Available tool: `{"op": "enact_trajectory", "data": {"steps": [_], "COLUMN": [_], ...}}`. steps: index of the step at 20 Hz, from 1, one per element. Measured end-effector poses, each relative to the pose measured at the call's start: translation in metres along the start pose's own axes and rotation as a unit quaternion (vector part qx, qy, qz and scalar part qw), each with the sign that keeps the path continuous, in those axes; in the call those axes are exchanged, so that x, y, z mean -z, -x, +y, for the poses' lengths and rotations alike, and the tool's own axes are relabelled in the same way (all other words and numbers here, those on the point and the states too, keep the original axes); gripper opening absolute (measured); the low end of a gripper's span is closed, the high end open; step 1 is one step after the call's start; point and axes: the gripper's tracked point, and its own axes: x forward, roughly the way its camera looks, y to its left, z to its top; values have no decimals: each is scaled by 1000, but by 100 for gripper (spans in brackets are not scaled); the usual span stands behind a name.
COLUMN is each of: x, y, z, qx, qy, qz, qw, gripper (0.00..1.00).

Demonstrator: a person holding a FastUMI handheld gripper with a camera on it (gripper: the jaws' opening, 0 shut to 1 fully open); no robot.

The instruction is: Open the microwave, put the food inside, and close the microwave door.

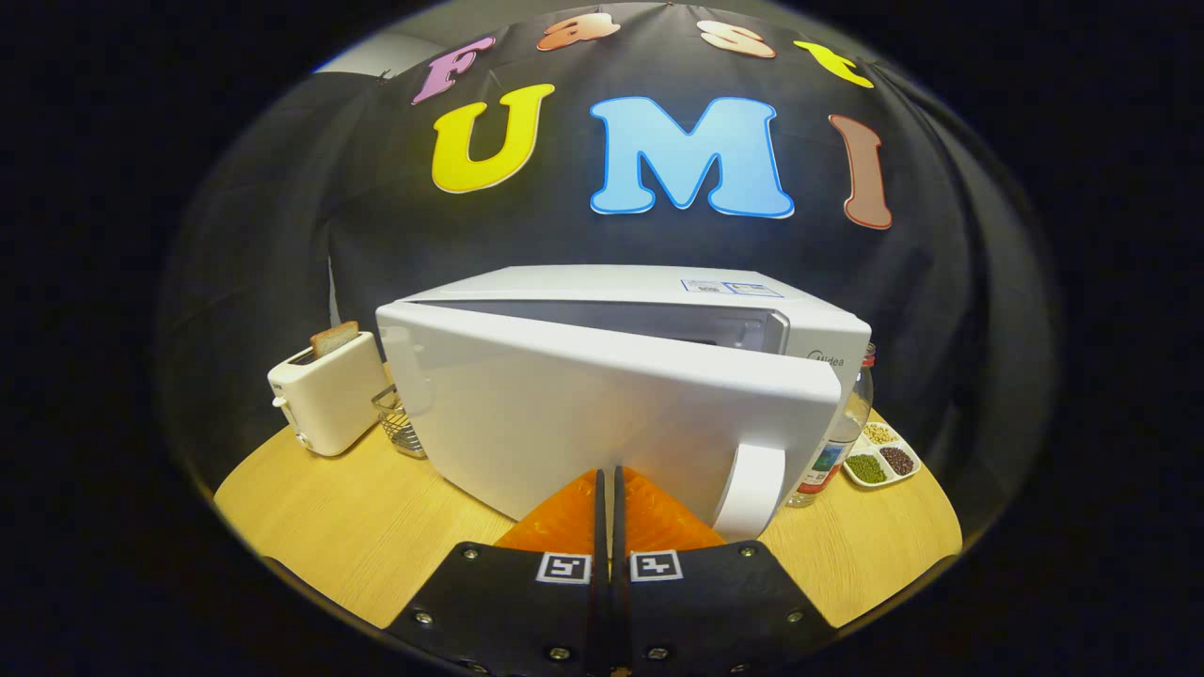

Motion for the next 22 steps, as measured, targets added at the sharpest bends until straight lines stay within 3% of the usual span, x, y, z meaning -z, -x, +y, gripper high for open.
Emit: {"op": "enact_trajectory", "data": {"steps": [10, 15, 22], "x": [-25, -31, -52], "y": [-45, -56, -16], "z": [-36, -38, -32], "qx": [50, 56, 61], "qy": [-41, -25, -27], "qz": [-4, -4, -40], "qw": [998, 998, 997], "gripper": [1, 1, 2]}}
